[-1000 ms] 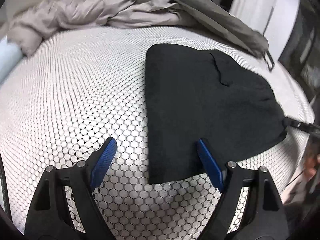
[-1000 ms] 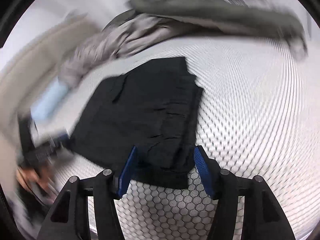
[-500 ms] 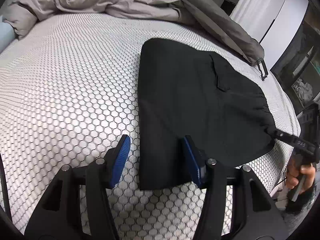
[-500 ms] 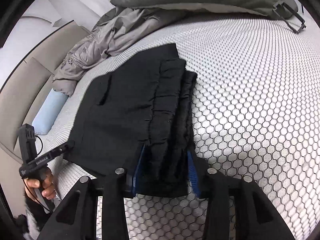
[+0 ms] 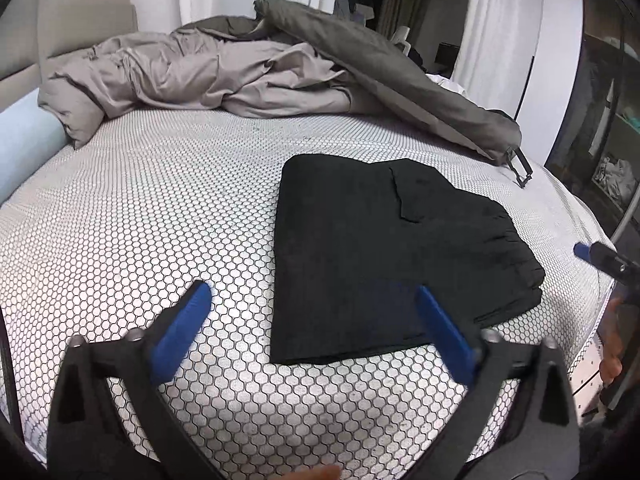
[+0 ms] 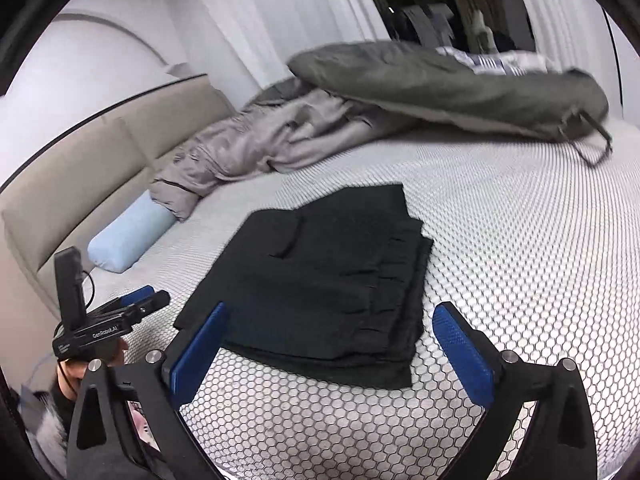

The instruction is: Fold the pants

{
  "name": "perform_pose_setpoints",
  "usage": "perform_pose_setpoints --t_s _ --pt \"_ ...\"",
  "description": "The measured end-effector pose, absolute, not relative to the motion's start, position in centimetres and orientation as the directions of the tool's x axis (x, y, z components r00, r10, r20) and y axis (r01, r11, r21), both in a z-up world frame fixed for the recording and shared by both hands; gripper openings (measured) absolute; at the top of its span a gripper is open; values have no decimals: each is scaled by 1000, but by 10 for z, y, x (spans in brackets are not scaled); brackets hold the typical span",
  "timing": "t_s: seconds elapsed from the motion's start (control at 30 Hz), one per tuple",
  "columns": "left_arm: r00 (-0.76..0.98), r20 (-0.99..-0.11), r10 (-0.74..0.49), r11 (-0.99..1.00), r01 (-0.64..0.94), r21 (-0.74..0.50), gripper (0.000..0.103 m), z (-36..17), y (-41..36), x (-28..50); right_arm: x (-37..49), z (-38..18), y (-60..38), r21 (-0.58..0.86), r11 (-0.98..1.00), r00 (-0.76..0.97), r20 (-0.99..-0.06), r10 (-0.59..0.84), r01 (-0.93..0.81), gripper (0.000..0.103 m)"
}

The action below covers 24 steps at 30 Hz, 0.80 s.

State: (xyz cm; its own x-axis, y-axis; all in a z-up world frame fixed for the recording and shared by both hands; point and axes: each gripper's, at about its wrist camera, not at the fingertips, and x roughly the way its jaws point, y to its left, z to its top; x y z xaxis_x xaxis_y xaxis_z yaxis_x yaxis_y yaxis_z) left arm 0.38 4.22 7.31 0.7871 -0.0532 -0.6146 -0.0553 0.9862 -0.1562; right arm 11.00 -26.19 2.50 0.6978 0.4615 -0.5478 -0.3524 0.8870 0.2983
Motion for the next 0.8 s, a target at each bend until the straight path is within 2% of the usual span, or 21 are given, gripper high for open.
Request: perform_pose_setpoints --t_s 0.13,0.37,0.8 --pt "807 -589 -36 991 -46 -124 102 79 29 -2 91 23 -257 263 879 739 -475 477 -398 103" --pt "826 -563 -30 990 -52 -130 102 83 19 -15 73 12 -254 203 885 754 -464 465 -420 103" --pt "834 -551 -26 997 -20 -78 102 82 3 -19 62 9 -254 177 888 779 -428 458 -425 103"
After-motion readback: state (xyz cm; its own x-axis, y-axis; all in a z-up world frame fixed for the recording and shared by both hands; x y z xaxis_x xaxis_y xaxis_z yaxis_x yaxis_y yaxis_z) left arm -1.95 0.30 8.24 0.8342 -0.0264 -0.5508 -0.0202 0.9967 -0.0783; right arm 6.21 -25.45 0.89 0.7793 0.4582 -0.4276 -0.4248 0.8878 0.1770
